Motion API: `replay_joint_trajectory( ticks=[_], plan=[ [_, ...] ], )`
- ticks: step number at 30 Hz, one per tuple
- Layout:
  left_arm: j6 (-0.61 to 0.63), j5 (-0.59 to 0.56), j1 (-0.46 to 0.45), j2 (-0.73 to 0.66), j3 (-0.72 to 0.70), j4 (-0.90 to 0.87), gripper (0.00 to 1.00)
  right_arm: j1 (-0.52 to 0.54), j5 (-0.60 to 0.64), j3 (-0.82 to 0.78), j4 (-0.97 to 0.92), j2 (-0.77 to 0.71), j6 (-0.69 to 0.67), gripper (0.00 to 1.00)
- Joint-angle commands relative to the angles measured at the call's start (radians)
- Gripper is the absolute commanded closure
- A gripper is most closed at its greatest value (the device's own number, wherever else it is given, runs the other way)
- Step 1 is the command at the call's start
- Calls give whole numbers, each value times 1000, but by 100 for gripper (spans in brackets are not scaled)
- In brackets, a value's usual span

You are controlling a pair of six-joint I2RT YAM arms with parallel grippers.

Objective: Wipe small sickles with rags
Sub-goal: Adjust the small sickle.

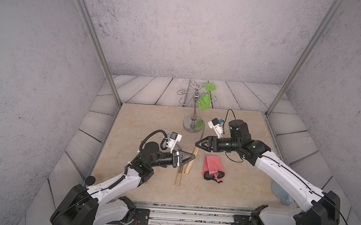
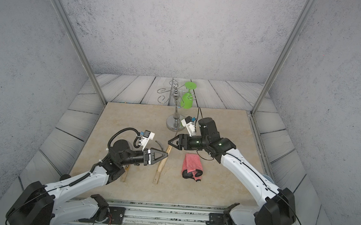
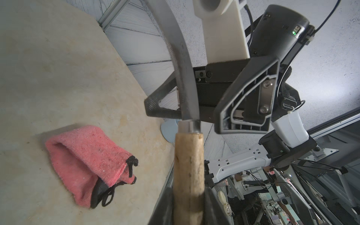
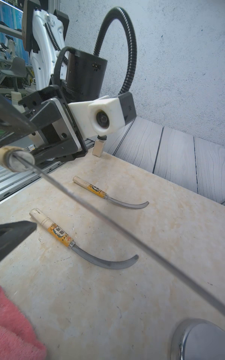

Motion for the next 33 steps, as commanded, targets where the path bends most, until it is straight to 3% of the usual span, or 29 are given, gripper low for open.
replay_joint_trajectory(
  ticks=[1, 10, 15, 18, 19, 21, 23, 27, 33],
  plan=[
    [16, -3, -10, 16, 40, 49, 100, 18, -19, -15, 41, 24, 18, 32],
    [21, -3, -17, 43, 67, 56, 100, 56, -29, -14, 74, 73, 33, 58],
    [38, -7, -18, 41, 78, 33, 100, 61, -36, -16, 85, 79, 41, 79],
    [42, -9, -18, 47, 86, 10, 100, 63, -19, -18, 97, 72, 54, 86],
    [46, -9, -19, 50, 88, -3, 94, 63, -8, -19, 100, 69, 64, 87],
    [52, -8, -21, 48, 88, -16, 71, 63, 22, -18, 98, 65, 87, 89],
    [65, -13, -25, 41, 88, -45, 63, 63, 65, -18, 93, 60, 122, 91],
    [110, -31, -39, 21, 88, -111, 57, 64, 159, -33, 118, 42, 218, 93],
    [143, -37, -57, 35, 100, -149, 55, 64, 202, -34, 173, 27, 312, 93]
  ],
)
